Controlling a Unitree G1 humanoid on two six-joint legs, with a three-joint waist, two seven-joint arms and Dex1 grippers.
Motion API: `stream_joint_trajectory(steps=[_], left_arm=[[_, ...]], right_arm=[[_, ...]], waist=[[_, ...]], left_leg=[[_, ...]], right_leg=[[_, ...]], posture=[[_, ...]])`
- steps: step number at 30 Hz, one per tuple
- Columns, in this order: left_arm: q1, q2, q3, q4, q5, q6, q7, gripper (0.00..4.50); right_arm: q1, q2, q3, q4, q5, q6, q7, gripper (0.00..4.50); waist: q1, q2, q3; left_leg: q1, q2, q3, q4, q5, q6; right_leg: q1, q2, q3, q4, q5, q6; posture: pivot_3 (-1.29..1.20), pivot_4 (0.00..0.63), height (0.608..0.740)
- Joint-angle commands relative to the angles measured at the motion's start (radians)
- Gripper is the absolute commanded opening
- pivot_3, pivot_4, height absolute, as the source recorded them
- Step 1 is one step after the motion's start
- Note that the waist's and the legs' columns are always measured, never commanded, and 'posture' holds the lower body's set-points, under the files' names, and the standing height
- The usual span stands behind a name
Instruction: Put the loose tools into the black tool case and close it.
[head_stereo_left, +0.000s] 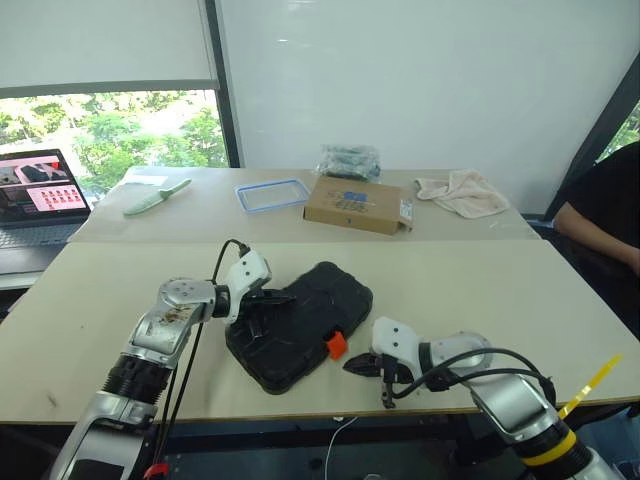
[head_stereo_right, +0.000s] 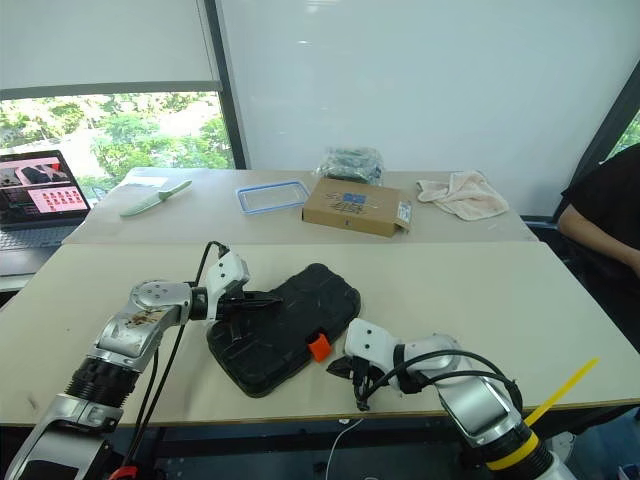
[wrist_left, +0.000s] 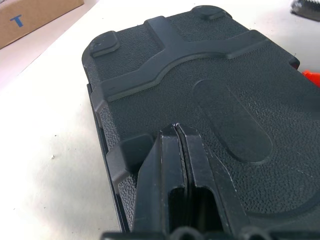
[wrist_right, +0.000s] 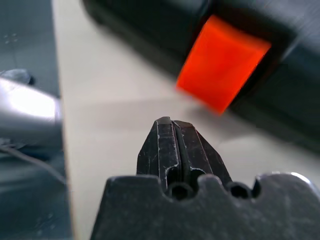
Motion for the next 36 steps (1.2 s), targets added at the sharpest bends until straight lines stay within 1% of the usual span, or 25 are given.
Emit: stream_joint_trajectory(steps=[1,11,16,22,28,30,36], left_arm=[[0.044,0.004,-0.042,0.030,0.034,0.030,-0.008,0.06],[0.049,0.005,-0.039,0.031,0.038,0.036,0.005,0.06],[0.056,0.007,-0.045,0.035,0.045,0.051,0.013,0.06],[0.072,0.030,-0.060,0.052,0.057,0.105,0.010,0.06],[0.101,0.044,-0.091,0.058,0.084,0.086,0.001,0.06],[0.106,0.037,-0.085,0.055,0.076,0.094,0.009,0.06],[0.108,0.026,-0.083,0.060,0.077,0.095,0.019,0.06]], right_arm=[[-0.029,0.007,-0.018,0.005,0.006,-0.020,-0.007,0.00],[-0.086,0.052,-0.002,0.074,-0.016,-0.060,-0.011,0.00],[-0.104,0.094,-0.003,0.108,-0.014,-0.075,-0.024,0.00],[-0.115,0.141,-0.027,0.103,0.002,-0.070,-0.033,0.00],[-0.136,0.130,-0.018,0.092,-0.004,-0.048,-0.014,0.00],[-0.140,0.128,-0.020,0.086,0.001,-0.038,-0.009,0.00],[-0.159,0.137,-0.012,0.104,0.001,-0.028,-0.012,0.00]], waist=[[0.000,0.000,0.000],[-0.002,0.000,0.000],[-0.005,0.000,0.000],[-0.010,0.000,0.000],[-0.023,0.000,0.000],[-0.026,0.000,-0.001],[-0.028,0.002,-0.005]], left_leg=[[0.000,0.000,0.000,0.000,0.000,0.000],[0.000,0.000,0.000,0.000,0.000,0.000],[0.002,0.001,0.000,0.000,0.001,-0.001],[0.004,0.002,0.001,0.000,0.001,-0.002],[0.009,0.002,0.002,0.000,0.002,-0.003],[0.013,0.002,0.003,-0.001,0.002,-0.003],[0.015,0.003,0.002,-0.002,0.004,-0.007]], right_leg=[[0.000,0.000,0.000,0.000,0.000,0.000],[0.000,0.000,0.000,0.000,0.000,0.000],[0.000,0.001,0.001,0.002,0.000,-0.001],[0.000,0.002,0.002,0.004,0.000,-0.001],[0.001,0.002,0.004,0.008,-0.002,0.000],[0.003,0.002,0.004,0.011,-0.004,0.001],[0.004,0.002,0.004,0.013,-0.005,0.002]], posture=[[0.00,0.150,0.740],[0.00,0.150,0.740],[0.00,0.150,0.740],[0.00,0.150,0.740],[0.00,0.150,0.740],[0.00,0.150,0.740],[0.00,0.150,0.740]])
